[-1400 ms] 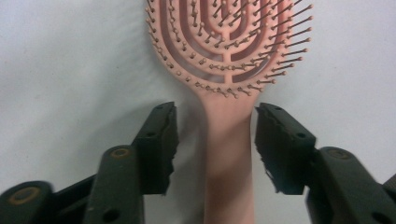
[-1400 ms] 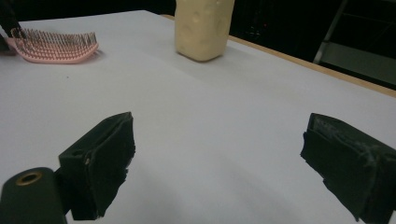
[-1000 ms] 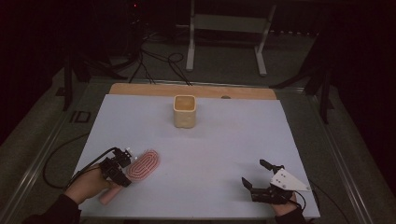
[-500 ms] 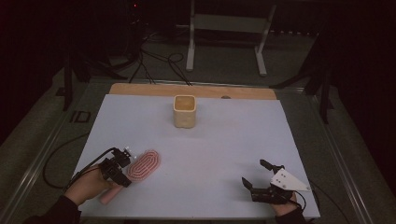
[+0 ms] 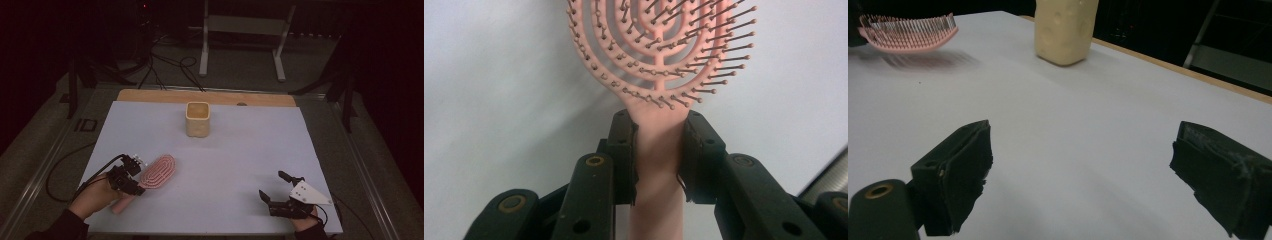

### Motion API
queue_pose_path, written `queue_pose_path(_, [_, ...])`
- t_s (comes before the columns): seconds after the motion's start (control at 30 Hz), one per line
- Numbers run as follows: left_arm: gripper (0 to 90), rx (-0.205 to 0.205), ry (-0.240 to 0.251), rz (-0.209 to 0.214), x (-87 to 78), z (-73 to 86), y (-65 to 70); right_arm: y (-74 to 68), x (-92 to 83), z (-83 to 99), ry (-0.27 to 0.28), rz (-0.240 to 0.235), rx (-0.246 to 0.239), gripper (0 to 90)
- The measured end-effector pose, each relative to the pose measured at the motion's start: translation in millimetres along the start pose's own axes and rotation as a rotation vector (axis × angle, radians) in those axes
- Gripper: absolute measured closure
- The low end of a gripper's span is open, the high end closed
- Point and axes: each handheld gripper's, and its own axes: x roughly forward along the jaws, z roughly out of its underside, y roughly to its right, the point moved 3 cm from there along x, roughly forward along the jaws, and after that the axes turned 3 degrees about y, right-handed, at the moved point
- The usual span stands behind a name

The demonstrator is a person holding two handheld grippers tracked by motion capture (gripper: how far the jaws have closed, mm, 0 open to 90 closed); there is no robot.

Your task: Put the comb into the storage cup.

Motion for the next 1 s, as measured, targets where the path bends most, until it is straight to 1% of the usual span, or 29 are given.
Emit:
queue_pose_path(0.07, [70.3, 0.016, 0.012, -0.001, -1.7, -2.6, 1.9, 0.3, -0.1, -0.4, 0.003, 0.000, 0.002, 9.3])
queue_pose_path(0.1, [70.3, 0.012, 0.018, 0.001, -2.4, -4.0, 2.2, 0.3, 0.0, -0.4, 0.004, -0.001, 0.002, 9.3])
queue_pose_path(0.23, [70.3, 0.025, 0.053, 0.012, -6.1, -10.1, 4.1, 0.3, 0.1, -0.1, 0.002, -0.001, -0.001, 9.2])
queue_pose_path(0.33, [70.3, 0.032, 0.087, 0.009, -9.8, -16.3, 6.7, 0.3, 0.1, 0.0, 0.002, -0.002, 0.000, 9.3])
queue_pose_path(0.37, [70.3, 0.035, 0.095, 0.015, -10.9, -18.4, 7.9, 0.2, 0.2, 0.2, 0.000, -0.001, 0.001, 9.3])
queue_pose_path(0.4, [70.3, 0.042, 0.101, 0.014, -11.6, -19.9, 8.9, 0.3, 0.3, 0.1, 0.001, -0.001, 0.001, 9.3])
queue_pose_path(0.43, [70.3, 0.041, 0.114, 0.009, -13.0, -22.7, 9.9, 0.4, 0.3, -0.1, 0.003, -0.002, 0.000, 9.3])
queue_pose_path(0.6, [70.3, 0.060, 0.155, 0.033, -15.9, -32.0, 14.9, 0.3, -0.1, -0.2, 0.003, -0.001, 0.002, 9.3])
queue_pose_path(0.63, [70.3, 0.059, 0.162, 0.035, -16.5, -33.8, 15.7, 0.5, -0.2, -0.3, 0.004, -0.001, 0.004, 9.3])
queue_pose_path(0.67, [70.3, 0.062, 0.174, 0.028, -17.3, -35.6, 16.0, 0.5, -0.3, -0.3, 0.004, -0.002, 0.003, 9.3])
queue_pose_path(0.7, [70.3, 0.057, 0.184, 0.036, -17.9, -37.2, 16.7, 0.3, -0.1, -0.1, 0.003, -0.002, 0.002, 9.3])
queue_pose_path(0.77, [70.3, 0.061, 0.211, 0.046, -19.5, -40.6, 17.6, 0.3, 0.0, -0.1, 0.003, -0.003, 0.001, 9.3])
queue_pose_path(0.83, [70.3, 0.064, 0.238, 0.040, -20.6, -43.7, 18.4, 0.4, -0.3, -0.3, 0.004, -0.002, 0.003, 9.3])
queue_pose_path(0.87, [70.3, 0.069, 0.241, 0.046, -20.9, -44.7, 18.2, 0.4, -0.3, -0.2, 0.004, -0.002, 0.003, 9.3])
queue_pose_path(0.97, [70.3, 0.075, 0.269, 0.033, -21.7, -48.7, 19.0, 0.3, -0.2, -0.2, 0.004, -0.002, 0.004, 9.2])
queue_pose_path(1.0, [70.3, 0.069, 0.287, 0.026, -22.6, -50.7, 18.9, 0.4, -0.3, -0.3, 0.004, -0.003, 0.003, 9.3])
